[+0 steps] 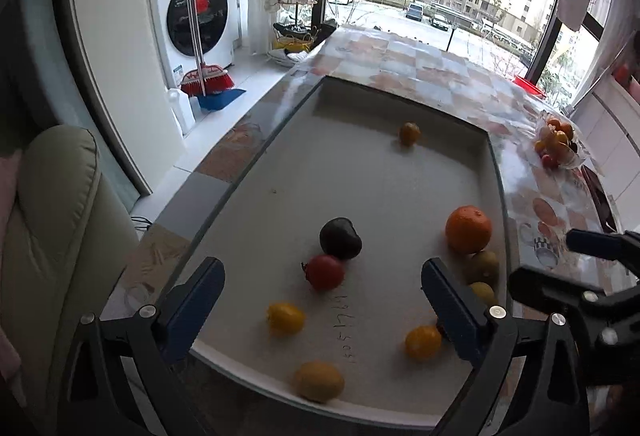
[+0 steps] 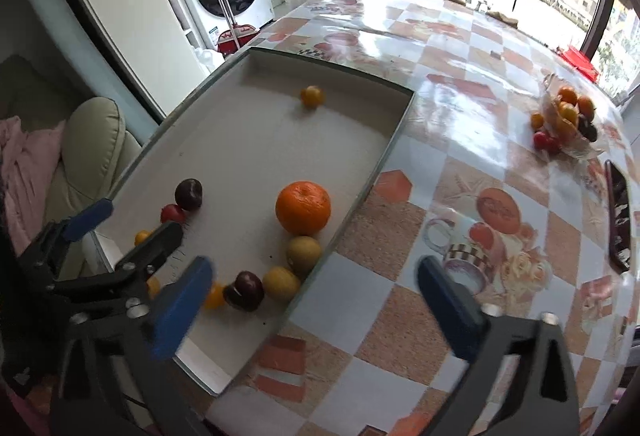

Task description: Organize fruits

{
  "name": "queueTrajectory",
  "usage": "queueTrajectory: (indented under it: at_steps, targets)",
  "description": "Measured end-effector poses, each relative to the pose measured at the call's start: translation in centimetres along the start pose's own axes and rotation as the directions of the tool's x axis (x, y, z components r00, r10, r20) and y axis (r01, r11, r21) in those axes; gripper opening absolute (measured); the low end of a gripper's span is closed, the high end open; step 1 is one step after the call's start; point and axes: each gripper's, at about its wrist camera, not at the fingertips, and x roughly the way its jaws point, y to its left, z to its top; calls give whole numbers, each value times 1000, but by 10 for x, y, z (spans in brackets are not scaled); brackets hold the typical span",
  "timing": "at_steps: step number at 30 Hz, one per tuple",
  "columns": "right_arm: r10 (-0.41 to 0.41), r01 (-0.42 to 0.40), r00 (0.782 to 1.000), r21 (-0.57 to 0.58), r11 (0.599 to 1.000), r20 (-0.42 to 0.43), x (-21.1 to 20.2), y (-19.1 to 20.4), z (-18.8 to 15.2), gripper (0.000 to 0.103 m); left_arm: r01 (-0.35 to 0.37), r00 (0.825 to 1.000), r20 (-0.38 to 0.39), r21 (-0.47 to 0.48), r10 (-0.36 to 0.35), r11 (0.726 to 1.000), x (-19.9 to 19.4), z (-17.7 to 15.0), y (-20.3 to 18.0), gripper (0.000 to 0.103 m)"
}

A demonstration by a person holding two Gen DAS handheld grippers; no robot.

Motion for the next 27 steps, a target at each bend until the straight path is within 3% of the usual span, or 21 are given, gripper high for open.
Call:
queueTrajectory:
  at_steps: [5, 21, 27]
  targets:
    - [-71, 73, 997, -66, 995, 20, -12, 10, -7, 103, -32, 999, -5, 19, 32, 999, -6, -4, -2, 102]
    - [-107, 113, 992, -93, 989, 60, -29, 9, -15, 103, -76, 997, 30, 12, 75, 997, -22, -11, -3, 102]
    - [-159, 171, 982, -117, 978, 104, -36, 15, -16, 103, -79, 996, 39, 22, 78, 997, -25, -12, -3, 102]
